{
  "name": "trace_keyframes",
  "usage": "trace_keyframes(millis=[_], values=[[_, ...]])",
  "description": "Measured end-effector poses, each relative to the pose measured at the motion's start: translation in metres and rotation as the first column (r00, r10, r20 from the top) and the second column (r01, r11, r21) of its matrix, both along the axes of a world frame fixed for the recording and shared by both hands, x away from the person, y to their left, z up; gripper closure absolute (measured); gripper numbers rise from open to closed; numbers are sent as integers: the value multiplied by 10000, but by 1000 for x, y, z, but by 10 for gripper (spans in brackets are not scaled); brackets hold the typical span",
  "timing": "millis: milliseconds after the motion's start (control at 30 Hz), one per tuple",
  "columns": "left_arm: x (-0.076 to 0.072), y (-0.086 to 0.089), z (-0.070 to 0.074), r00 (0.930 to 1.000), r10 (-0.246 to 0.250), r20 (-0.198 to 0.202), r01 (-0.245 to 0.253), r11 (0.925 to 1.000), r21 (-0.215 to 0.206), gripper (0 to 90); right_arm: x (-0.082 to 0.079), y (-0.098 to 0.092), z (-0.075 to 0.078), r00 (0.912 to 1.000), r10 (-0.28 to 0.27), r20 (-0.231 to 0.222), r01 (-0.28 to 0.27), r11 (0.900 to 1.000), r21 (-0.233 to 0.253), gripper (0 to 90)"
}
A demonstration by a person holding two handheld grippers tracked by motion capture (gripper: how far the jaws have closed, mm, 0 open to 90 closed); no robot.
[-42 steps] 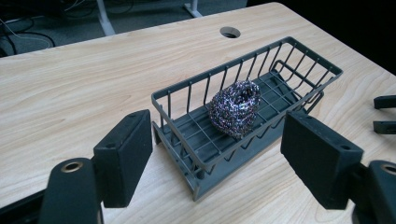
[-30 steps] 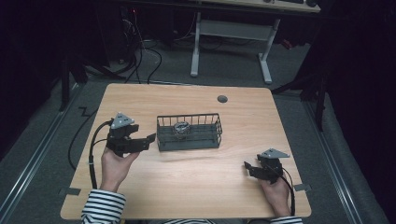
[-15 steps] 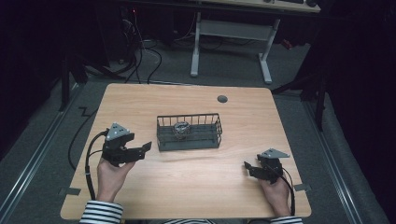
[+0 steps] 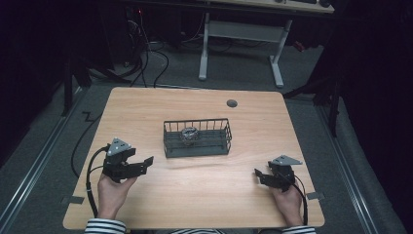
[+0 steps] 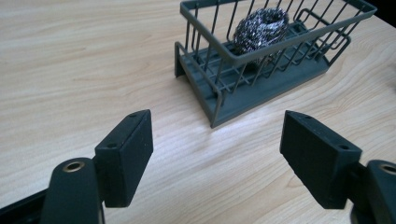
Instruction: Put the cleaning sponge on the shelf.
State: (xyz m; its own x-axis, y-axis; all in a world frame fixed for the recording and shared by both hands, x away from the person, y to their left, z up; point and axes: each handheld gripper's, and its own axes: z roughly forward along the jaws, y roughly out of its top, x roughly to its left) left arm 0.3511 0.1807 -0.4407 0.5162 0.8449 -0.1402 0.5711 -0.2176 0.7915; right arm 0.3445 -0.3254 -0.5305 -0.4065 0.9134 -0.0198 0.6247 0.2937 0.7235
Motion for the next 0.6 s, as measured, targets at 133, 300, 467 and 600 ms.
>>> trace_keyframes(millis=[133,300,467,600], values=[[-1,2,-9,9998,55,-174,-56,10000,-50,259,0,0,0,10000,-1,-2,1,10000,3,324],[-1,4,-21,9990,176,-400,-183,9997,-168,259,0,0,0,10000,-2,-3,2,10000,3,324],[1,4,-27,9985,243,-489,-246,9997,-49,259,0,0,0,10000,-1,-3,1,10000,6,324],[3,2,-34,9978,306,-594,-299,9995,130,260,0,0,0,10000,-7,-6,7,10000,7,324]])
